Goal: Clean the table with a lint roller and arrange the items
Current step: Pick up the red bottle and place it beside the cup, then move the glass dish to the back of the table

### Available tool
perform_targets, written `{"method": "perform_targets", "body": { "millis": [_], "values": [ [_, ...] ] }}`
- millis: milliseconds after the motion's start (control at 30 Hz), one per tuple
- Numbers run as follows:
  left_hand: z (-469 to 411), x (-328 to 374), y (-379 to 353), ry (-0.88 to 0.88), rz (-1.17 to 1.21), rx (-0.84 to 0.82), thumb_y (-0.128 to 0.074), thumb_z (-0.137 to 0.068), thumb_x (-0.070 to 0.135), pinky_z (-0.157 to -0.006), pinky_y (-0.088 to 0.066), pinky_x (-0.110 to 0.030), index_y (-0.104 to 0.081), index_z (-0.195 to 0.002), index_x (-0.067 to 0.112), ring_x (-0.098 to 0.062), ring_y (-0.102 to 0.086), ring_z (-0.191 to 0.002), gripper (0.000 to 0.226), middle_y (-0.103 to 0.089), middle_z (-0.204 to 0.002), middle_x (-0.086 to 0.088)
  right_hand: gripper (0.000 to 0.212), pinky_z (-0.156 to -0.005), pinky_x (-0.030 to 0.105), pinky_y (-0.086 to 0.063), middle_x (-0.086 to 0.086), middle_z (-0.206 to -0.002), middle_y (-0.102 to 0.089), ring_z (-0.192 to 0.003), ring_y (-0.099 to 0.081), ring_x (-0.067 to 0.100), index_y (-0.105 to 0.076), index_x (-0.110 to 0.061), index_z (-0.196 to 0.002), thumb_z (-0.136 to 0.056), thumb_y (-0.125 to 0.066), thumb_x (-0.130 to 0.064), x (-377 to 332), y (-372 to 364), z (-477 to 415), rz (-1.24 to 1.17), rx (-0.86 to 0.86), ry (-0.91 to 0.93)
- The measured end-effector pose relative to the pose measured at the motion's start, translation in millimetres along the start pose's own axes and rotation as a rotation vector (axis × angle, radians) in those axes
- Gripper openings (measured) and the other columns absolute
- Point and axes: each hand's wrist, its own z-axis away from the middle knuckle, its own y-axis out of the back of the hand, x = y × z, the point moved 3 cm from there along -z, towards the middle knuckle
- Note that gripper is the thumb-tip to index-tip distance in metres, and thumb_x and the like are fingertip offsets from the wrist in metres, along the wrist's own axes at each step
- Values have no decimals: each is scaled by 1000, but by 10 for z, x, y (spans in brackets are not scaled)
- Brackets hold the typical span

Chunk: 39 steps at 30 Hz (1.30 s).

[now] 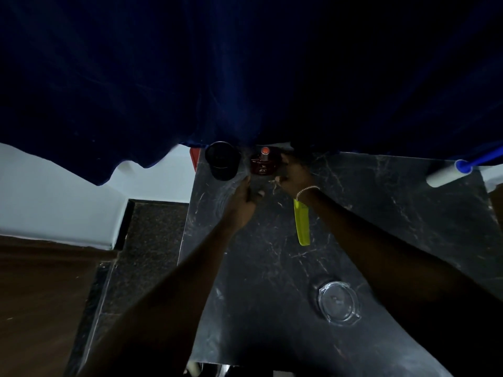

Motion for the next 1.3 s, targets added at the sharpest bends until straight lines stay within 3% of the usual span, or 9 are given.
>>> {"method": "perform_targets", "body": {
  "millis": [100,200,500,600,700,900,1067,1200,1300],
  "values": [
    [230,-55,0,-97,-146,-6,-61,-103,34,-112,-33,-19,-44,-154,21,4,-39,-132,56,-51,-156,-6,82,-102,31,-43,13,-145,-53,-129,-54,31,-24,-21,-156,-88,-70,-18,149,73,356,84,44,-27],
    [463,-109,-25,-94,-262,-77,-55,-105,43,-128,-29,-45,-31,-162,18,-21,-33,-154,67,-36,-167,-8,83,-116,36,-36,12,-158,-35,-141,-41,32,-20,-18,-158,-89,-67,-25,287,125,754,132,80,9],
    [1233,61,-365,-360,-575,-109,-25,-105,62,-131,-15,-48,-9,-167,28,-18,-2,-164,73,-5,-177,4,79,-122,15,-9,20,-158,-31,-146,-32,31,-33,2,-151,-84,-69,-19,540,359,2128,302,253,197],
    [1475,151,-648,-410,-643,-158,-19,-104,66,-130,-10,-47,-6,-166,30,-17,2,-163,73,-1,-176,5,79,-122,31,-28,18,-157,-33,-146,-34,28,-33,-1,-152,-85,-68,-24,655,372,2565,342,267,199],
    [1687,235,-926,-436,-683,-188,-24,-106,62,-129,-16,-48,-11,-166,28,-20,-4,-164,70,-9,-176,3,76,-115,45,-40,19,-154,-38,-143,-40,32,-38,0,-150,-82,-66,-21,832,340,2875,346,262,163],
    [2009,359,-1366,-419,-688,-244,-31,-105,51,-127,-32,-44,-19,-167,16,-26,-25,-160,71,-23,-173,-8,69,-109,36,-45,12,-148,-45,-134,-51,30,-45,-4,-146,-83,-69,-19,1262,317,3266,258,246,-88],
    [2111,418,-1623,-254,-643,-261,-43,-106,46,-125,-34,-36,-25,-165,10,-27,-32,-155,71,-29,-170,-11,49,-97,36,-50,14,-135,-57,-118,-61,33,-57,-5,-133,-87,-69,-17,1515,398,3288,154,209,-277],
    [2171,453,-1784,-139,-671,-260,-47,-105,44,-116,-43,-35,-35,-159,11,-27,-44,-144,64,-40,-160,-10,21,-83,32,-50,12,-111,-69,-103,-66,31,-68,-8,-104,-84,-66,-14,1609,447,3254,171,123,-316],
    [2193,473,-1879,49,-607,-252,-52,-104,33,-109,-49,-41,-44,-150,10,-31,-54,-136,52,-49,-151,-13,20,-84,30,-49,11,-107,-72,-103,-67,30,-68,-8,-103,-85,-64,-16,1643,430,3218,164,56,-317]
  ]
}}
